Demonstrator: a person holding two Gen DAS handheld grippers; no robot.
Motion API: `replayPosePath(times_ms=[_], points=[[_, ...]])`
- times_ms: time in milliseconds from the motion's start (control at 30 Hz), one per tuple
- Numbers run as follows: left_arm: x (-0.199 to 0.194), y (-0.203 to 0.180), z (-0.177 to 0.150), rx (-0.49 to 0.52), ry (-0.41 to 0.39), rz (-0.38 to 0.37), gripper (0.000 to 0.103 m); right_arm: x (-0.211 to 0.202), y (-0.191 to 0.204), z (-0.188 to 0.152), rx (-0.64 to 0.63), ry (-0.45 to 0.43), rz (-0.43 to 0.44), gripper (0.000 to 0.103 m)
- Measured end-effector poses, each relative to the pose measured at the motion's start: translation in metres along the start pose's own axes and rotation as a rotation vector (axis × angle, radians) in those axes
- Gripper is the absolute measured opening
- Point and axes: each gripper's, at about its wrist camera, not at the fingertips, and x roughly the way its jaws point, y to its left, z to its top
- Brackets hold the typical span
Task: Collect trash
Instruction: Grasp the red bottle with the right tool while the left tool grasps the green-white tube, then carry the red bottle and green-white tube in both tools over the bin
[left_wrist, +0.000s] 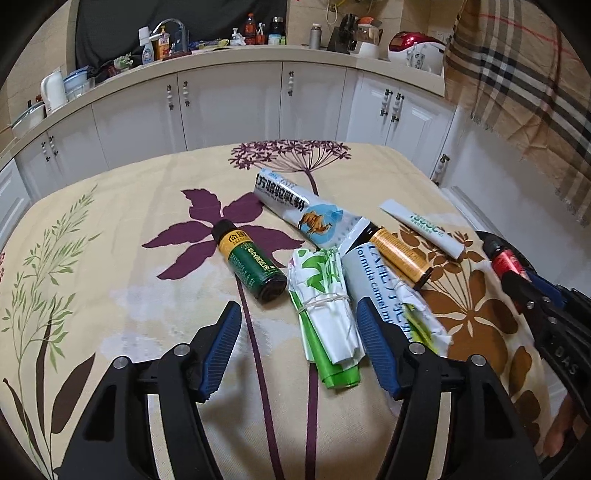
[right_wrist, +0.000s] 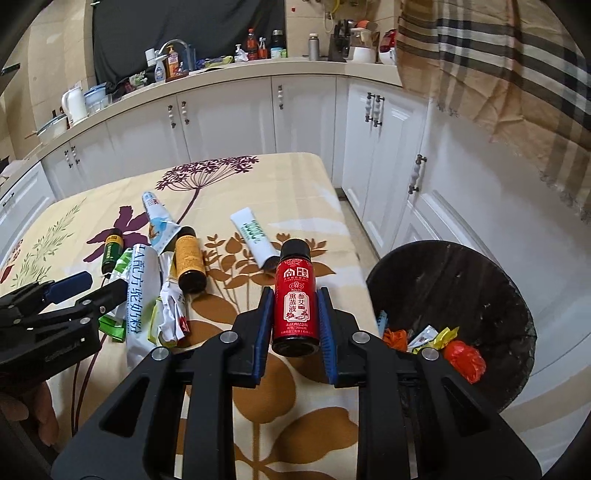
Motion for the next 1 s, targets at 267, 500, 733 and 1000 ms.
replayPosePath(times_ms=[267, 500, 733, 1000], points=[[0.007, -0.004, -0.003, 0.028, 0.027, -0.028, 0.034, 0.001, -0.007, -0.001, 0.017, -0.003, -0.004, 0.023], [0.002, -0.002, -0.004, 0.024, 0.001, -0.041, 0.027, 0.000, -0.007, -0.002, 0.021, -0.007, -0.006, 0.023], [-0.014, 0.000, -0.006, 0.029, -0.052, -0.019, 0.027, -0.006, -0.006, -0.002, 0.025, -0.026, -0.012, 0.023], [-0.046, -0.011, -0.003, 0.063, -0.174, -0.015, 0.027, -0.023, -0.019, 0.001, 0.049, -0.082, -0.056, 0.023]])
